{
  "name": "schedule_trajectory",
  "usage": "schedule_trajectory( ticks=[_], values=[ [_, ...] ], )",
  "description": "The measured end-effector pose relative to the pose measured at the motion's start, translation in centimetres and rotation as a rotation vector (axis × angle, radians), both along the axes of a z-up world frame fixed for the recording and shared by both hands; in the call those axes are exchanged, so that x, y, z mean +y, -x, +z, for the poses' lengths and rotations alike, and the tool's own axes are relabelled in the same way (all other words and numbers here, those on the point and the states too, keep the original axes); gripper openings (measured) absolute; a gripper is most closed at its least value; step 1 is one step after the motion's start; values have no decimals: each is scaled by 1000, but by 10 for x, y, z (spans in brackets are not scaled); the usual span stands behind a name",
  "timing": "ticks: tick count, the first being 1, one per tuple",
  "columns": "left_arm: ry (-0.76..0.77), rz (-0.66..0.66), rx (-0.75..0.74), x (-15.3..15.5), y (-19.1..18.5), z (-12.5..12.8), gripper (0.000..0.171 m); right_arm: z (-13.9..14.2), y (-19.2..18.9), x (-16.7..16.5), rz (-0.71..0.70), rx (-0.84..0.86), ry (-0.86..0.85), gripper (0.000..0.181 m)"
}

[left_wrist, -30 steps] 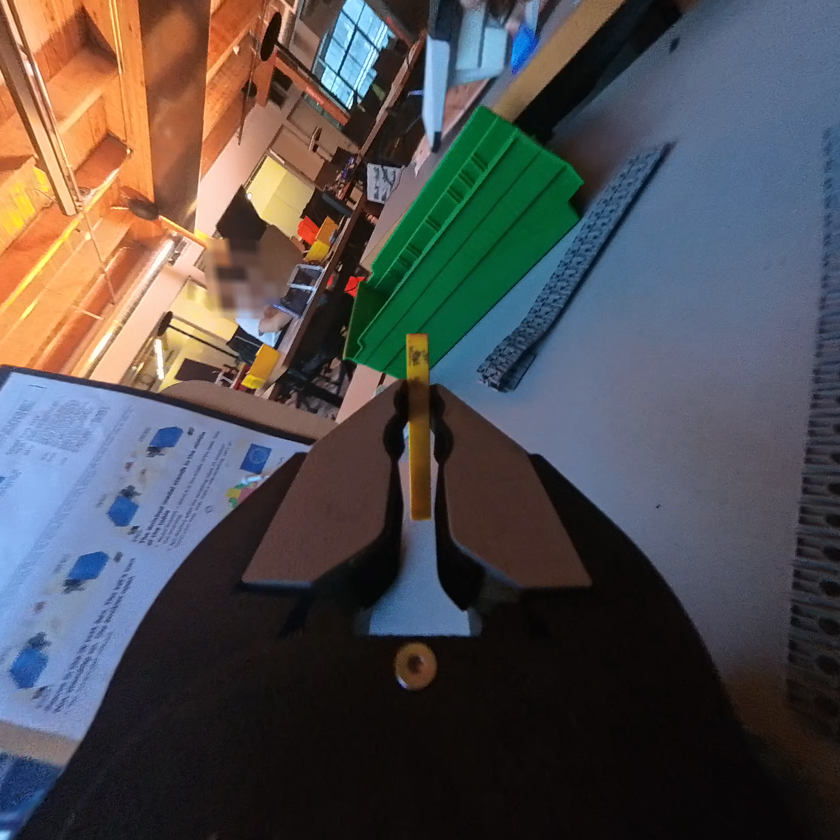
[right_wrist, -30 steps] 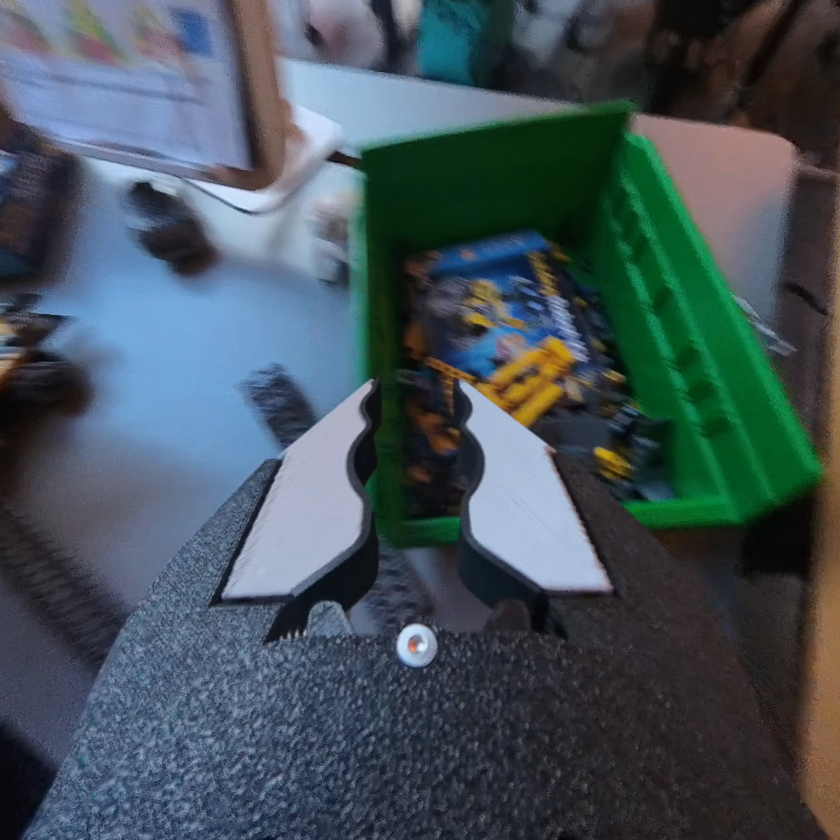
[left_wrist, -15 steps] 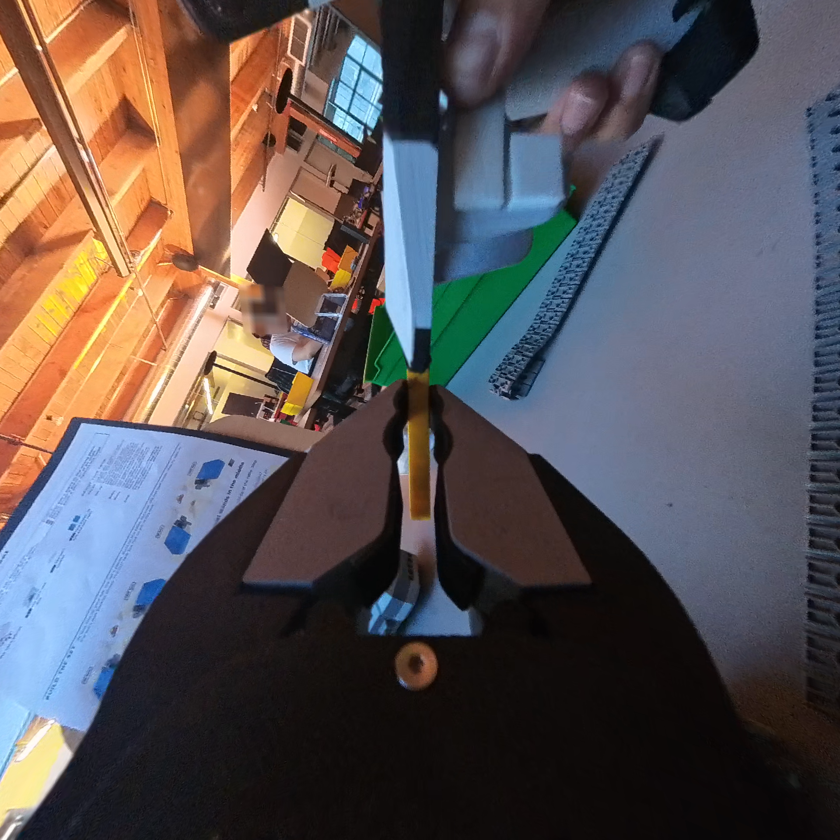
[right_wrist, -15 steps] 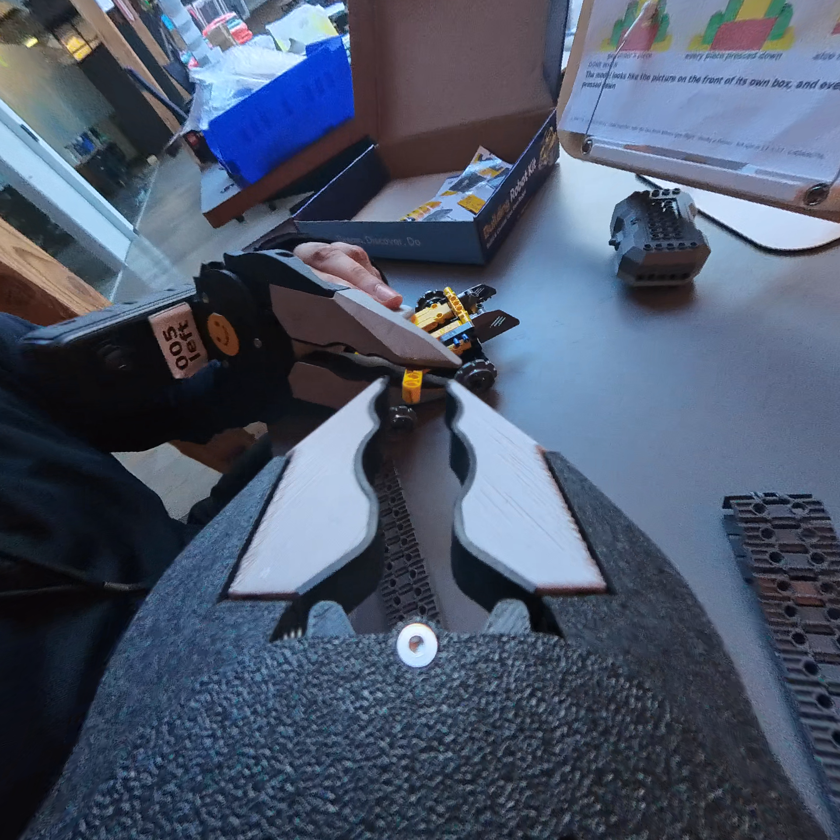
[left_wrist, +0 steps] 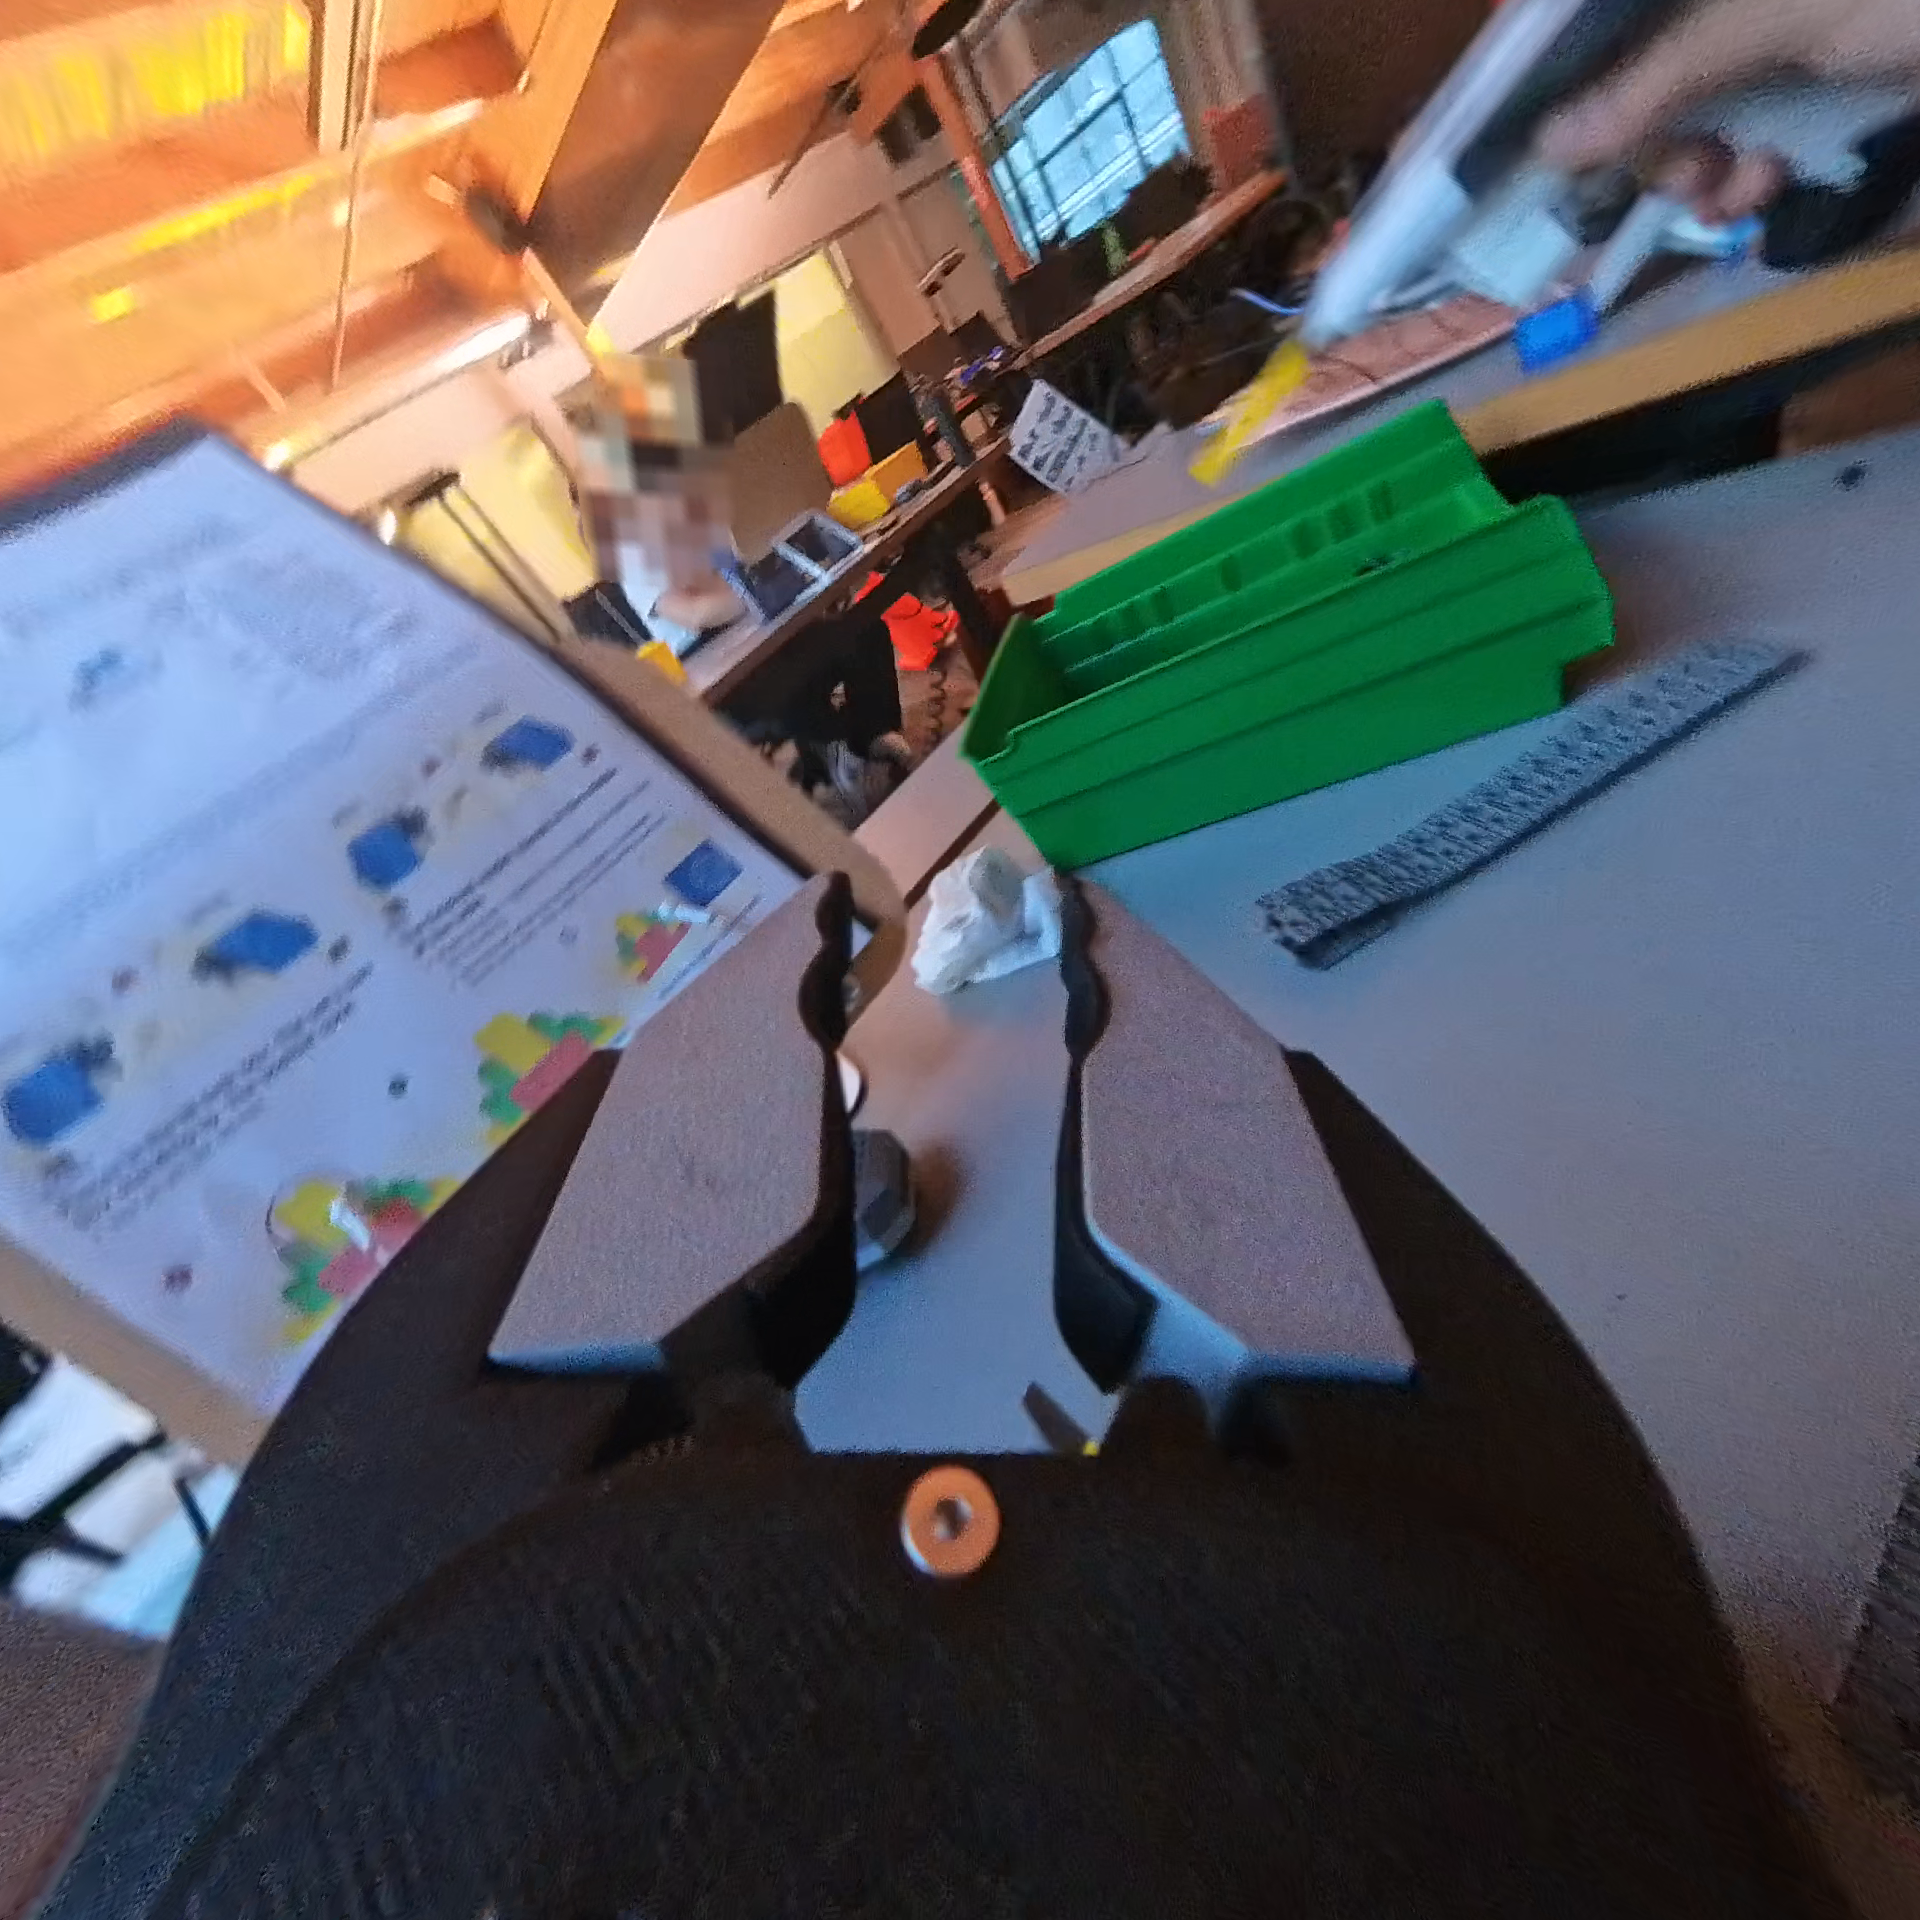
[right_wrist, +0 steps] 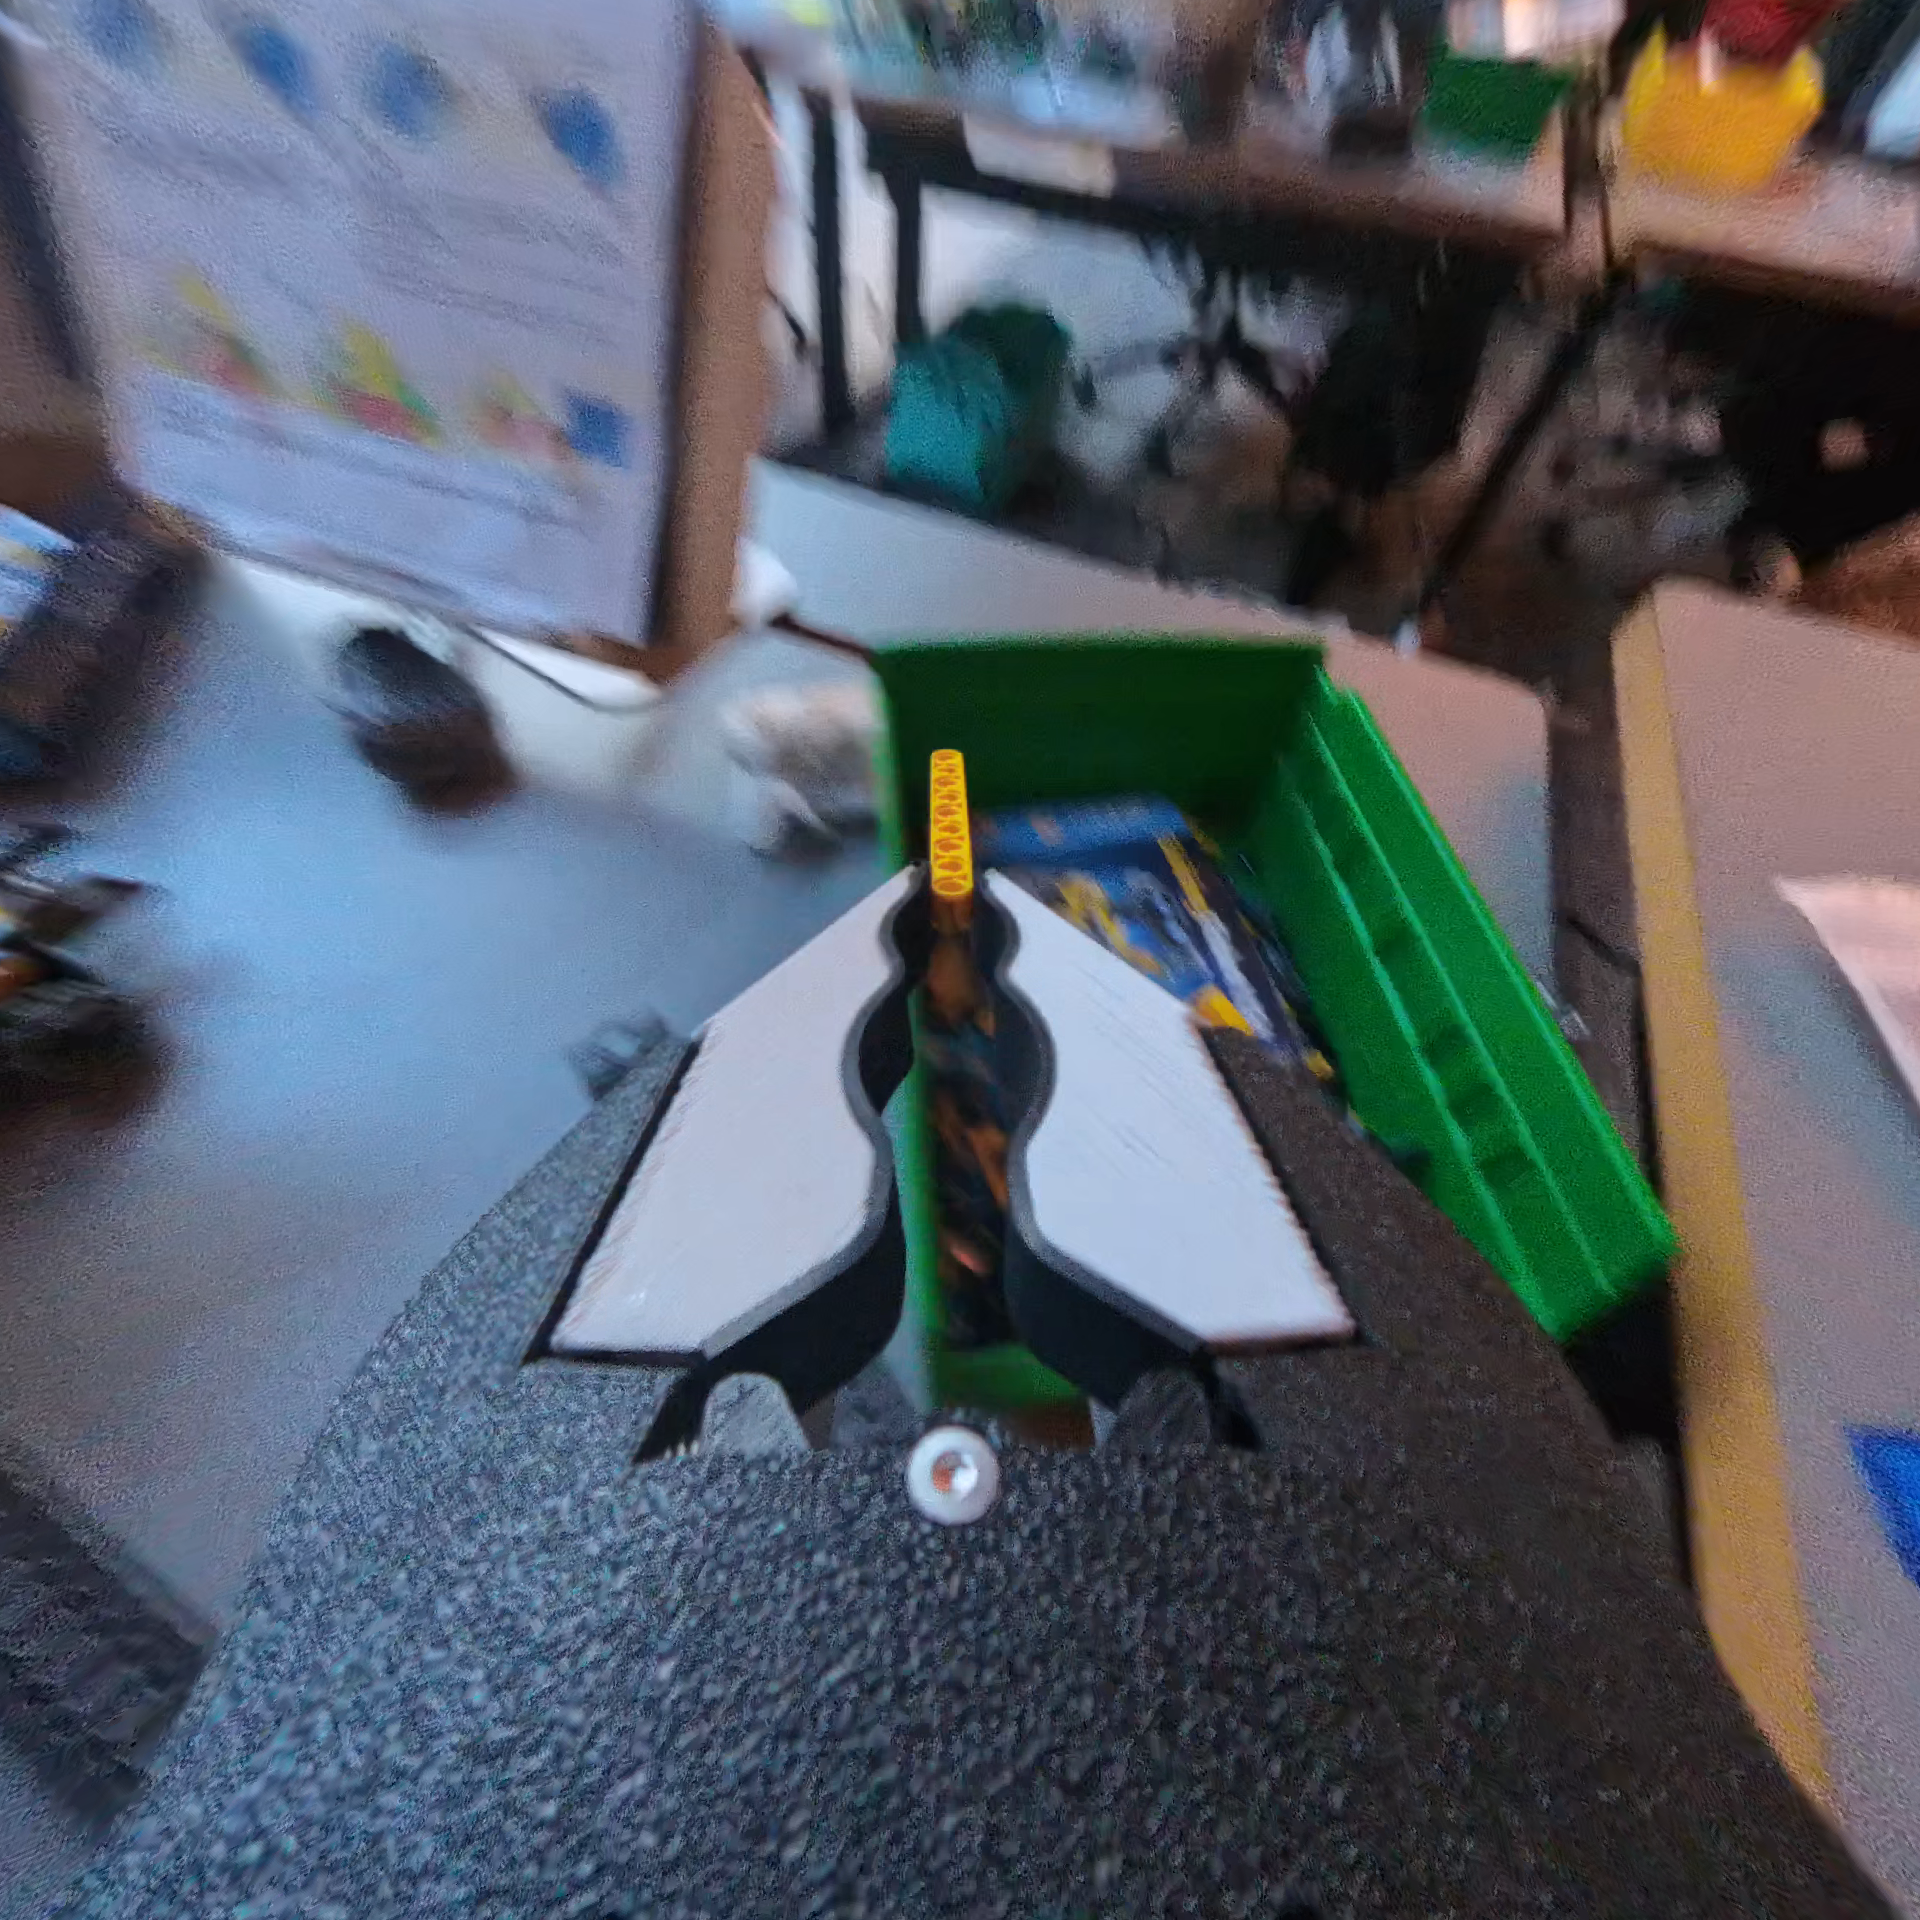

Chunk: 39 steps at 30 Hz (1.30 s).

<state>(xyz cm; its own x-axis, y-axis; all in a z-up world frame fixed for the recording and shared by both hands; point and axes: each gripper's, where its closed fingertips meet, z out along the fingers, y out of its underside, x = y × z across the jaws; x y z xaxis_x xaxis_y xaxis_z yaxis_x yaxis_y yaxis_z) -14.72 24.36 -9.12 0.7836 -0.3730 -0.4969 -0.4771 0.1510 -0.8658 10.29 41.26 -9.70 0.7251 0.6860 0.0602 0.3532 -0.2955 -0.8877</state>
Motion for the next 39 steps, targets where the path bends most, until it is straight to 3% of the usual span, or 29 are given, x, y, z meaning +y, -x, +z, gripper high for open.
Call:
schedule_trajectory(
  ticks=[2,3,7,11,13,17,20,25,29,34,39],
  values=[
    [50,52,-78,7,34,5,45,-40,-21,21,-63,-122,140,11],
    [72,78,-100,10,50,4,44,-47,-24,25,-80,-141,137,16],
    [168,136,-185,14,95,-5,43,-31,11,1,-26,-51,7,18],
    [258,136,-180,13,111,-23,40,-15,111,-76,330,186,24,22],
    [283,116,-175,11,110,-30,38,-24,163,-123,549,249,99,22],
    [377,49,-102,4,101,-53,34,-56,244,-187,834,236,162,32],
    [373,41,-61,4,101,-60,26,-80,282,-217,977,145,117,33],
    [428,-64,-40,-5,82,-71,24,-105,274,-247,1179,21,95,22],
    [413,-203,1,-21,52,-69,24,-118,252,-266,1279,-22,162,28],
    [452,-312,48,-41,26,-77,29,-135,249,-278,1273,-112,206,49],
    [538,-363,188,-79,0,-93,24,-155,251,-285,1241,-169,201,45]
  ],
)
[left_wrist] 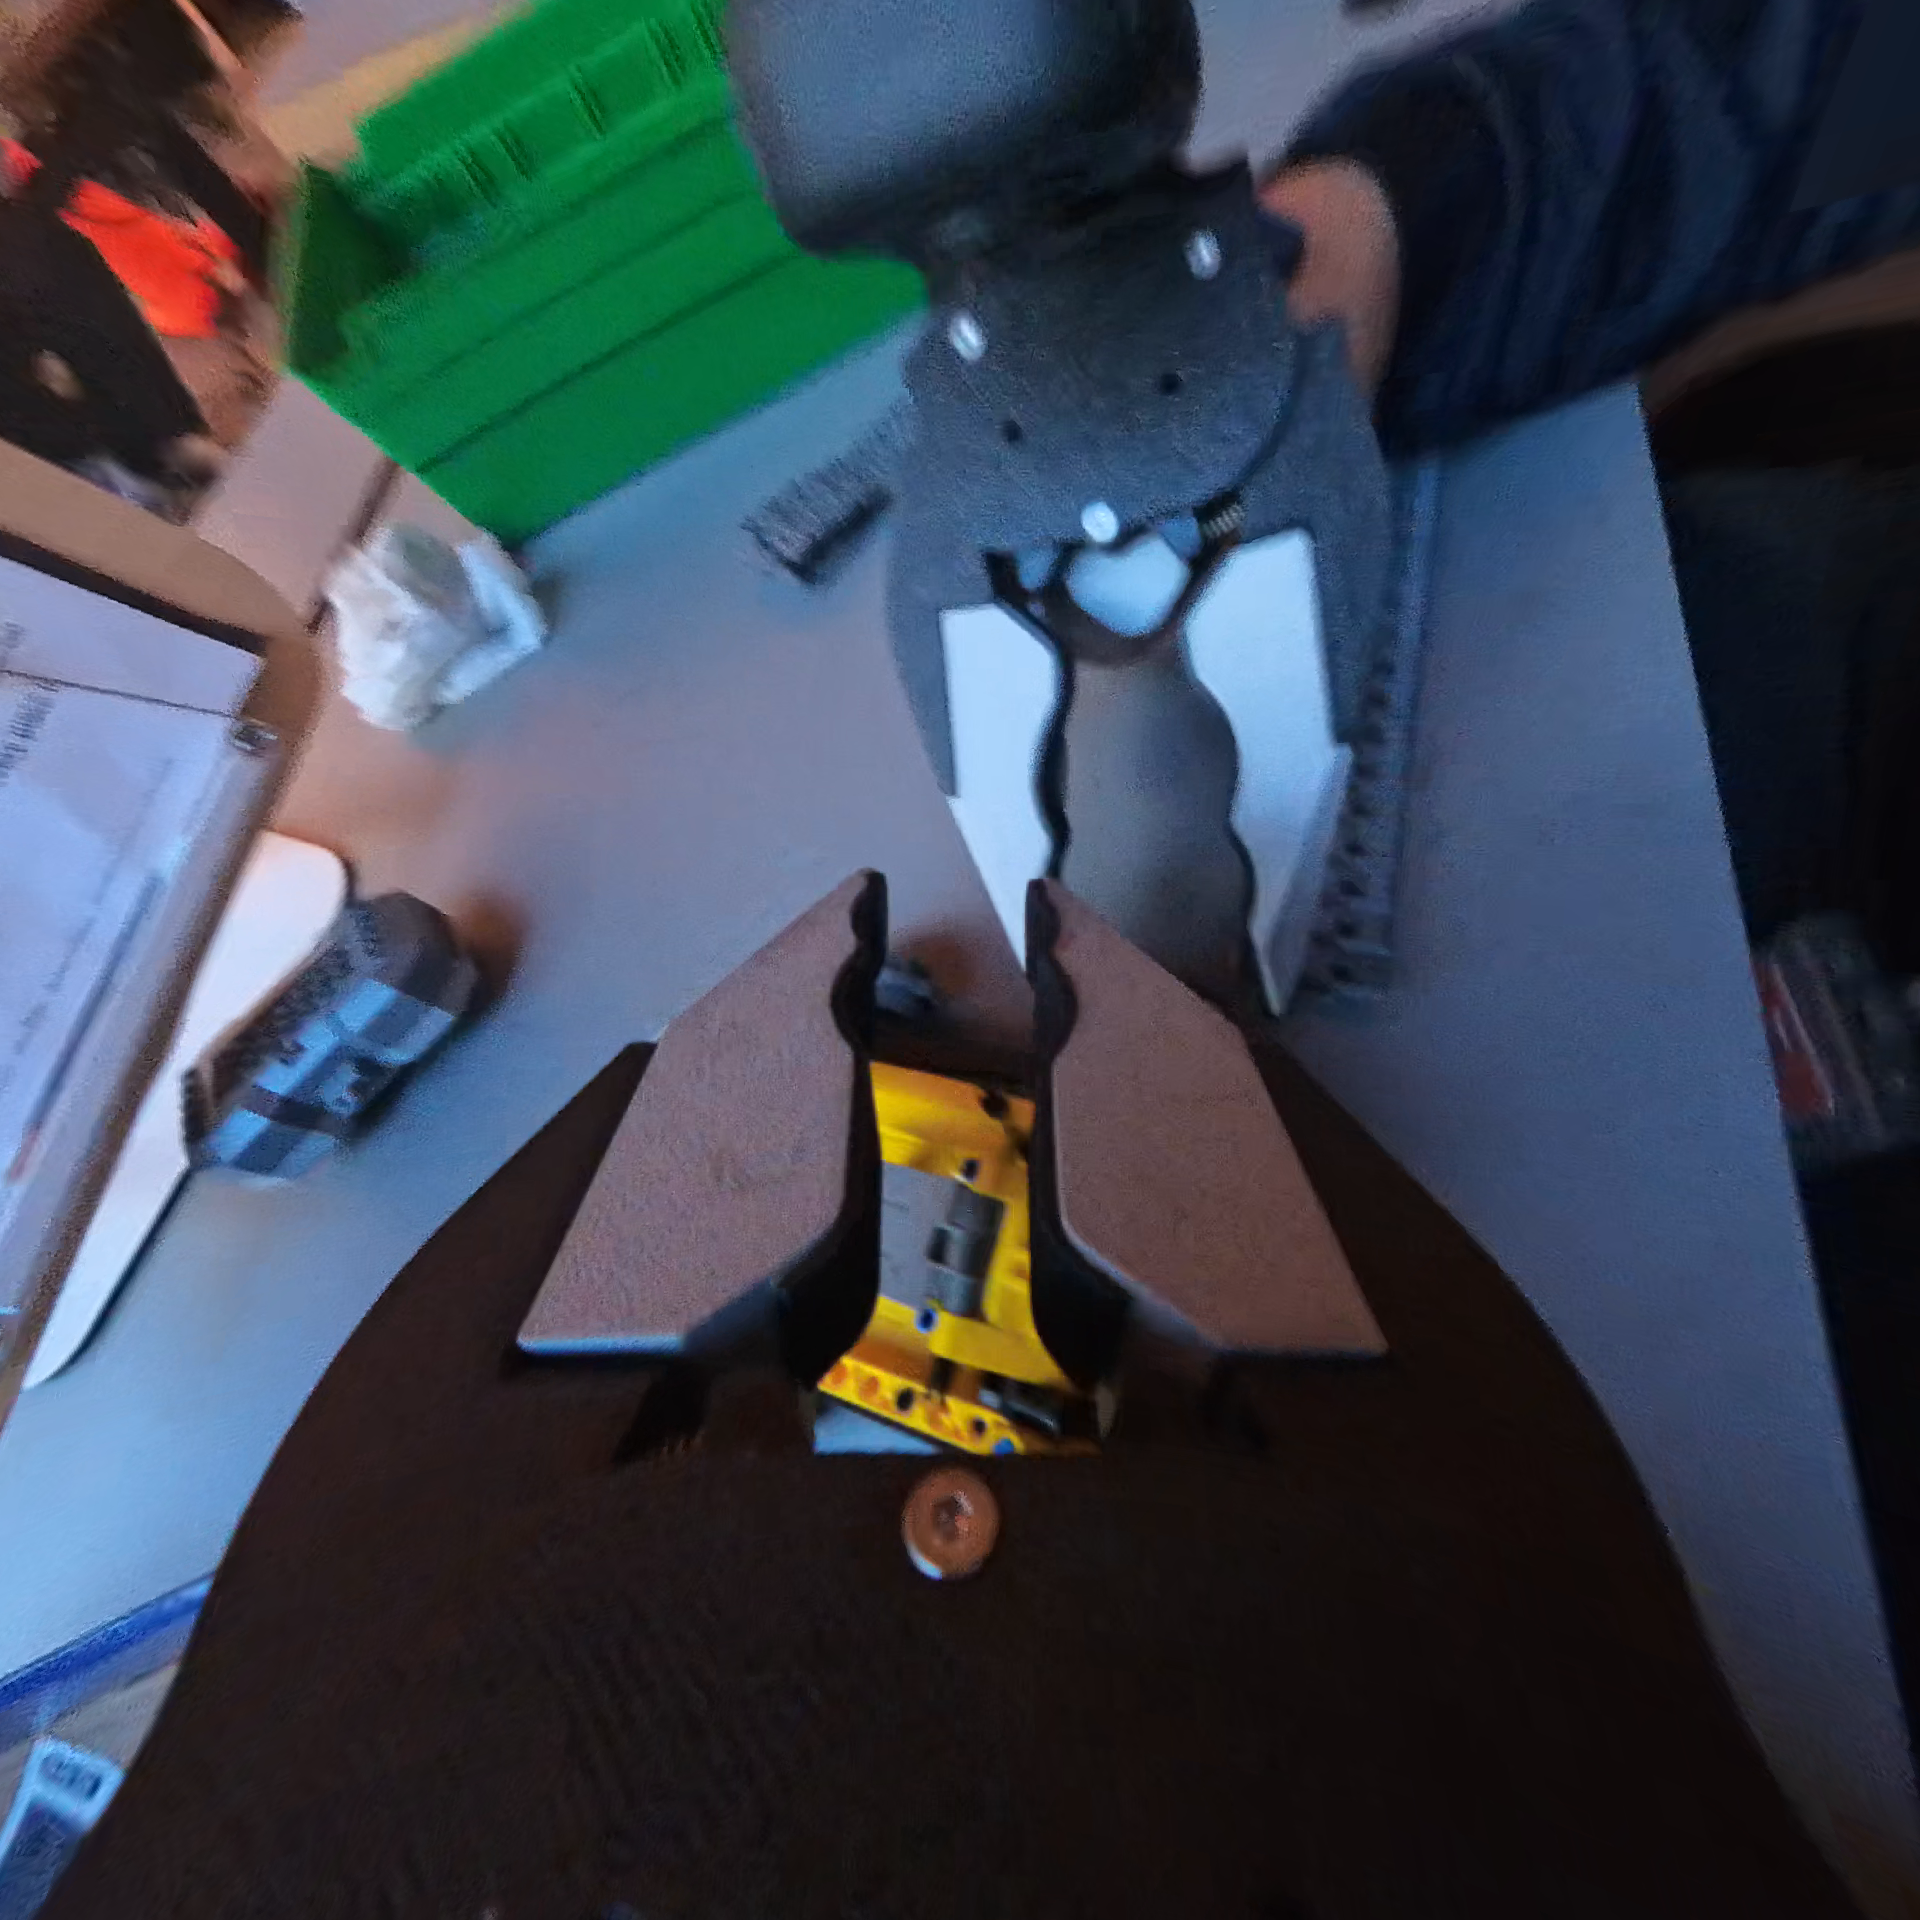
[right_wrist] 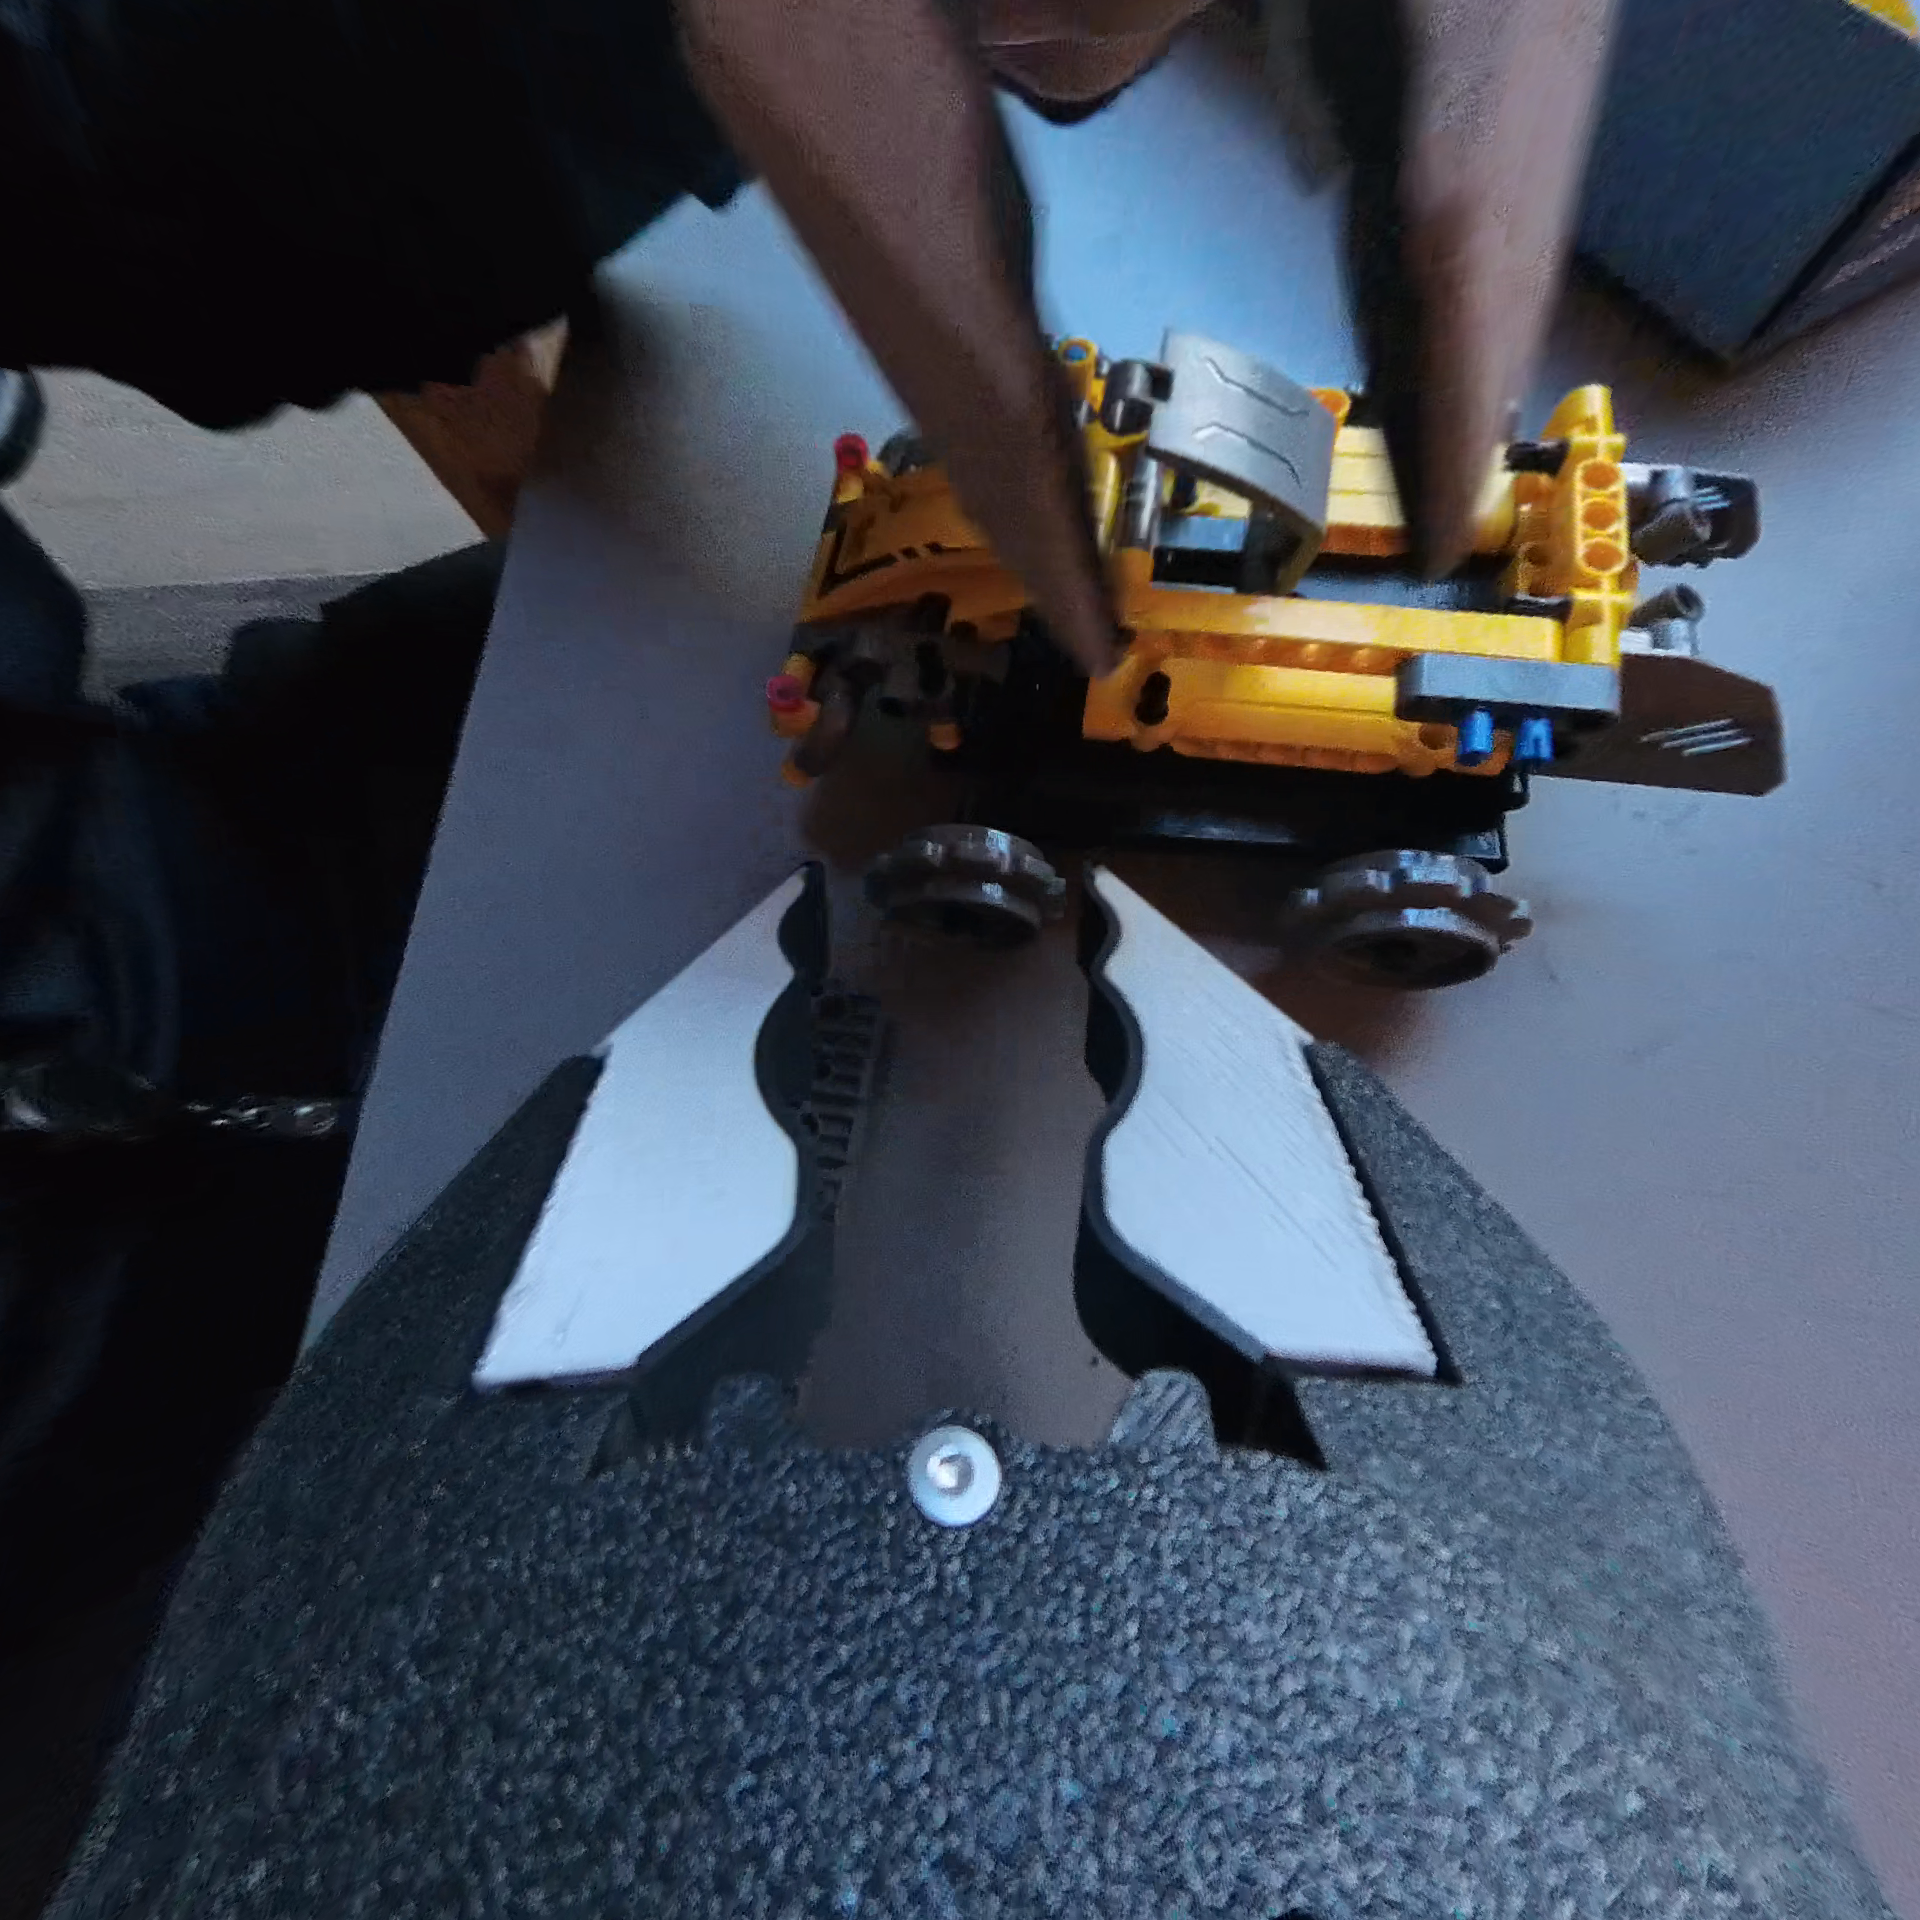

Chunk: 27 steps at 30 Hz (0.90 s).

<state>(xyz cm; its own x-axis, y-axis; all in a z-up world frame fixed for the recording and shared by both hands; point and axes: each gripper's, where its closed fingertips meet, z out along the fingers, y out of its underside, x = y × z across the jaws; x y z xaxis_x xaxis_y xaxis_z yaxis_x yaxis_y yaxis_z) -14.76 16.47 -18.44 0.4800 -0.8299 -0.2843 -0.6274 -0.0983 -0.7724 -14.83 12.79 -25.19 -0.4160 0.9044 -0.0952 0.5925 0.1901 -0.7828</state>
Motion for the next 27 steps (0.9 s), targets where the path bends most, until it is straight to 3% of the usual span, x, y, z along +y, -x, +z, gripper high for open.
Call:
schedule_trajectory(
  ticks=[4,10,14,20,27],
  values=[
    [134,5,249,-18,5,-39,29,-9,6,0,-42,-3,-19,42],
    [154,-1,536,-33,5,-62,30,-7,3,2,-74,-19,23,39],
    [75,-6,737,-31,0,-77,30,-7,-4,2,-66,-58,120,39],
    [-3,36,767,-17,-7,-75,21,-6,-14,5,-70,-82,178,39],
    [-379,183,810,0,-13,-49,20,20,-17,20,-127,-36,438,39]
  ],
)
